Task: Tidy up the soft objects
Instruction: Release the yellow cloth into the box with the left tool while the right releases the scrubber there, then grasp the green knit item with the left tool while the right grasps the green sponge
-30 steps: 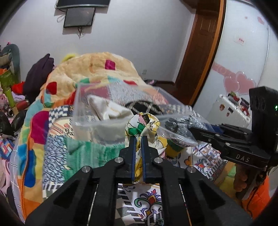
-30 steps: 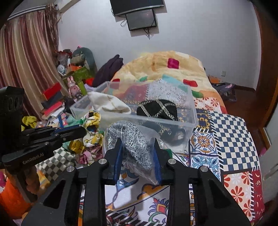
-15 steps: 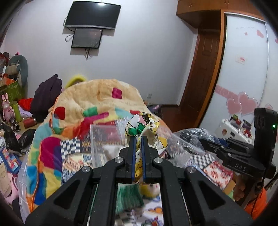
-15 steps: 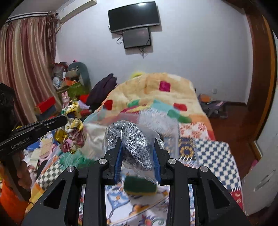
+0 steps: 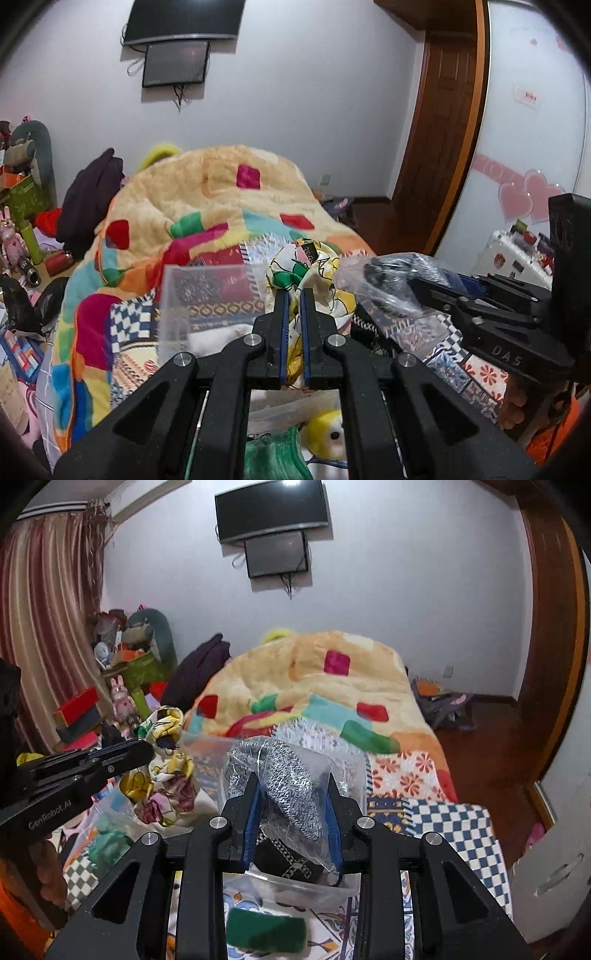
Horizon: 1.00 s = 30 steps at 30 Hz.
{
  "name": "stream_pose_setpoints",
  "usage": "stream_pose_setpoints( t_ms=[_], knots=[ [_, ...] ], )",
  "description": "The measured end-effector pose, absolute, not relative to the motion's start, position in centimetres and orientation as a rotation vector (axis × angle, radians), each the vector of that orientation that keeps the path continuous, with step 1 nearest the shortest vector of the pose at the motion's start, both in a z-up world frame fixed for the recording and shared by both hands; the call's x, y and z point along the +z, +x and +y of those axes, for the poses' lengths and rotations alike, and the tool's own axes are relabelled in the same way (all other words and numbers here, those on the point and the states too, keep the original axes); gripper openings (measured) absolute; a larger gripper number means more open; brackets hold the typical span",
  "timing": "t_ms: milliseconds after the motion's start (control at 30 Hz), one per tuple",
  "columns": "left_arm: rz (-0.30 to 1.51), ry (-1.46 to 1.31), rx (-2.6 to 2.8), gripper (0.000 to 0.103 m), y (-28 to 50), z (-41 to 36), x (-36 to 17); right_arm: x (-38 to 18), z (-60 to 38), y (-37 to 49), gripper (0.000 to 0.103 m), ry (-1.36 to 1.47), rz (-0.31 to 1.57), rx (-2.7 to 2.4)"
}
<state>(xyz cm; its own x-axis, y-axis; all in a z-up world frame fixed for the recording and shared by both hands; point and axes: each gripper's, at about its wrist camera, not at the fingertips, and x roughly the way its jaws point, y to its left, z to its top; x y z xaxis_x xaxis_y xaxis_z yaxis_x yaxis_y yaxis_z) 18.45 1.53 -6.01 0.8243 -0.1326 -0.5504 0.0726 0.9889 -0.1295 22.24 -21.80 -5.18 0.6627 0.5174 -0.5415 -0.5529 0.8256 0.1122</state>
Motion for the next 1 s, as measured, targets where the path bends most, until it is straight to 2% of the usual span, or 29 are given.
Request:
stream_pose_setpoints(
  t_ms=[267, 533, 733, 800, 1000],
  knots=[
    [0.704, -0.096, -0.138, 0.005, 20.6, 0.4, -9.0, -7.8, -20.8, 23.1, 0.028, -0.109, 0.673, 0.603],
    [0.740, -0.086, -0.143, 0.008, 20.4, -0.2, -9.6, -8.3, -20.8, 23.2, 0.031, -0.121, 0.702, 0.603],
    [0.736, -0.115, -0.138, 0.018, 19.7, 0.6, -8.9, -7.5, -21.5, 22.8, 0.045, -0.104, 0.689, 0.604],
    [0.723, -0.124, -0.135, 0.027, 19.1, 1.0, -8.3, -6.7, -21.8, 22.2, 0.053, -0.097, 0.665, 0.604],
    [0.638, -0.141, -0.134, 0.051, 16.3, 1.9, -5.5, -4.3, -23.1, 20.3, 0.065, -0.078, 0.586, 0.600]
  ],
)
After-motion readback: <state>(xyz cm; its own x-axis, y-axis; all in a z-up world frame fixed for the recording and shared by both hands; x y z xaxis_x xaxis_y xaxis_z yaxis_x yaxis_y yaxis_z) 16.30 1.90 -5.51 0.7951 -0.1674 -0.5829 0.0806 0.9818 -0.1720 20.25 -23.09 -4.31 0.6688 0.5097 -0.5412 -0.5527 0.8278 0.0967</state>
